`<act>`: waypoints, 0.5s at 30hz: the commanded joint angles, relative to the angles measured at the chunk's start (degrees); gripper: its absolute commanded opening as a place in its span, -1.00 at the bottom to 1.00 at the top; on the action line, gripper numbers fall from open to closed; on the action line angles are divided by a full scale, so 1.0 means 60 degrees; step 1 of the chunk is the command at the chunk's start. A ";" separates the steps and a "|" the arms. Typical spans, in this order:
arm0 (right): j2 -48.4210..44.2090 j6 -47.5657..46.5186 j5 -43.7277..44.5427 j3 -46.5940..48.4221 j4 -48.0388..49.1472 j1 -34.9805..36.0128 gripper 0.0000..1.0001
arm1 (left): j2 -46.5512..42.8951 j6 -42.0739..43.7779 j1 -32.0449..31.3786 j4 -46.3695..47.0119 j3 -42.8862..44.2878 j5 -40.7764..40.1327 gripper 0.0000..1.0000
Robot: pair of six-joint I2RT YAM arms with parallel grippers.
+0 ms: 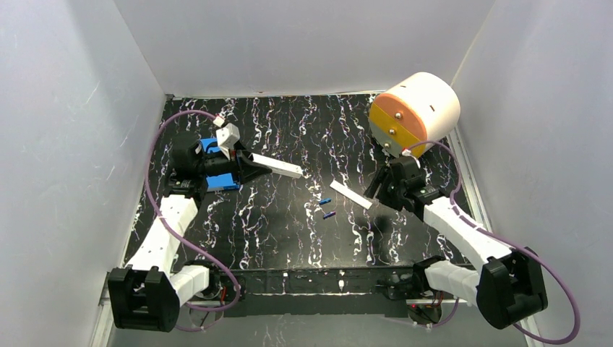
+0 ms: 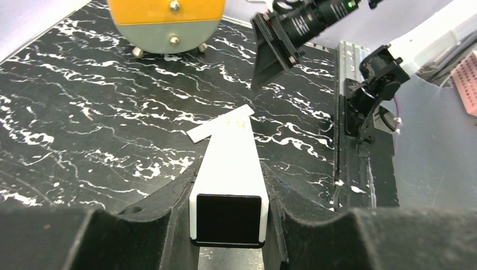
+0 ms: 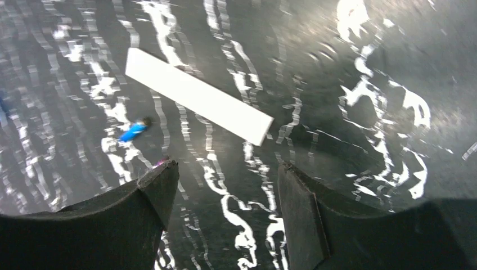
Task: Load the batteries into the remote control
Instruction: Place the battery cover at the center of the board, then adjust the remote control.
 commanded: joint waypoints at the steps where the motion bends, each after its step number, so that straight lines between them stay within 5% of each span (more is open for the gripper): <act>1: -0.0370 -0.0896 -0.0939 0.1635 0.0352 0.0556 0.48 | -0.0070 -0.0041 -0.0479 0.0024 0.0472 0.0587 -1.00; 7: -0.0439 -0.2553 -0.3524 0.2903 0.2652 0.2105 0.63 | 0.0403 -0.0676 -0.1347 0.0024 0.0941 0.1954 -1.00; 15: -0.0394 -0.2985 -0.6431 0.3375 0.4471 0.2446 0.73 | 0.0720 -0.1155 -0.1739 0.0011 0.1541 0.3006 -1.00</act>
